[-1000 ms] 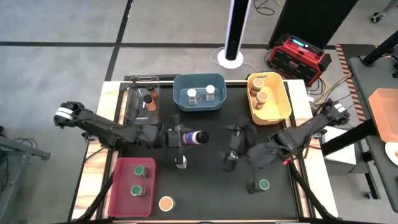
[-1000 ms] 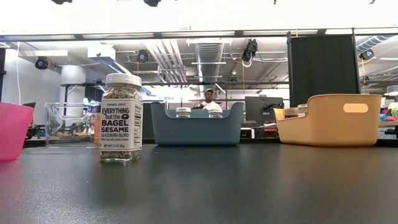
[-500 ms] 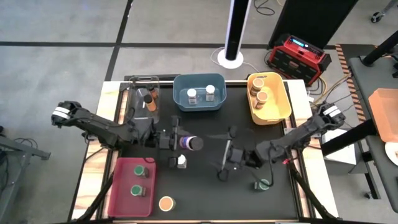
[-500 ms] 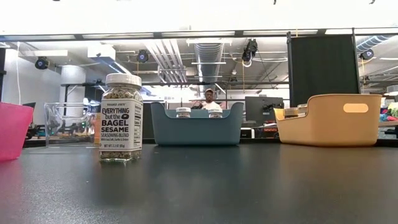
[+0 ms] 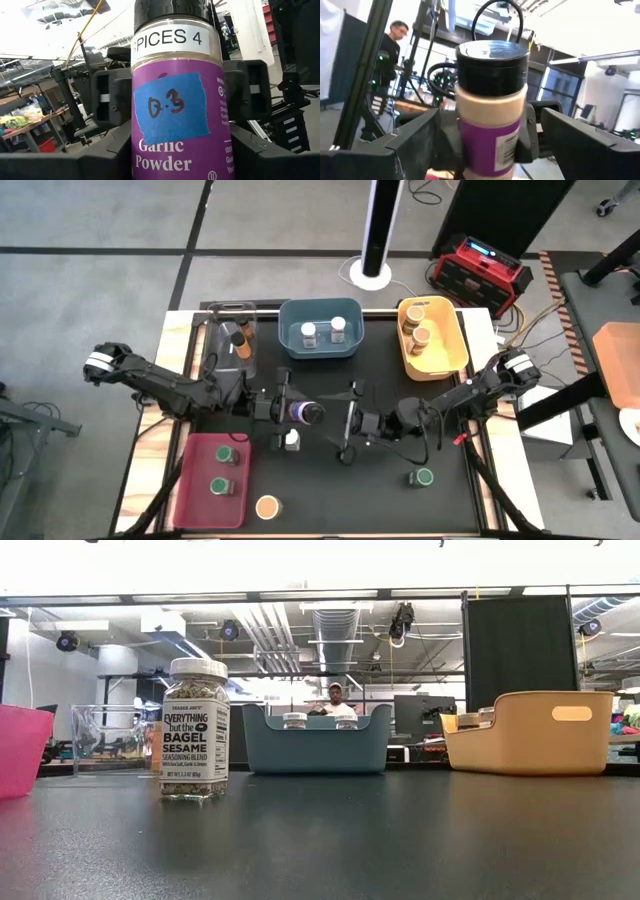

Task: Sort spices by type
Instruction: Put the black seasoning bottle into the transparent bin

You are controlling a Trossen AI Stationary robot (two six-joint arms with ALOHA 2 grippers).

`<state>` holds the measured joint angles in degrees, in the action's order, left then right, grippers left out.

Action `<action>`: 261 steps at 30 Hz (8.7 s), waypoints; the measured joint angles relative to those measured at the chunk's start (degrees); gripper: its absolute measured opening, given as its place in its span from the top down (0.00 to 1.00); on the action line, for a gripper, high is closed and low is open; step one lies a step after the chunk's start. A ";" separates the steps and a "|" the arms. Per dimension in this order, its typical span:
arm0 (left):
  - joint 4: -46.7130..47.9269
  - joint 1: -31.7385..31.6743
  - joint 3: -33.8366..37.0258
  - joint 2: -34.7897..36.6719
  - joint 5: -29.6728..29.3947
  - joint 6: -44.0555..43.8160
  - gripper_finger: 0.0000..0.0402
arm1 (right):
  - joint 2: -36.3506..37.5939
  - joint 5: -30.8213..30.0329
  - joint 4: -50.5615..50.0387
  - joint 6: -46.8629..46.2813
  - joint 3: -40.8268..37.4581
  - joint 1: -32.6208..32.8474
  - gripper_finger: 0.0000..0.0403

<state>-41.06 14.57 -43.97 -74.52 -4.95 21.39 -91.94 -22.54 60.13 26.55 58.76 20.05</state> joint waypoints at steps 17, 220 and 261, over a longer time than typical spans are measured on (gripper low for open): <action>-1.92 -1.28 -0.04 -1.55 -2.25 1.83 0.53 | -0.11 13.55 1.73 -3.92 0.02 -6.27 0.27; 105.22 -48.30 -15.58 23.96 -13.06 -31.81 0.50 | 2.97 -16.35 -103.96 -37.06 29.07 -15.21 0.21; 91.85 -66.77 -1.31 29.22 -3.63 -22.30 0.50 | 4.89 -11.91 -101.12 -30.32 28.81 -21.88 0.19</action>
<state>50.79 -52.20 -45.28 -45.30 -8.58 -0.91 -87.06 -34.45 -40.99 -3.77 87.57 -1.83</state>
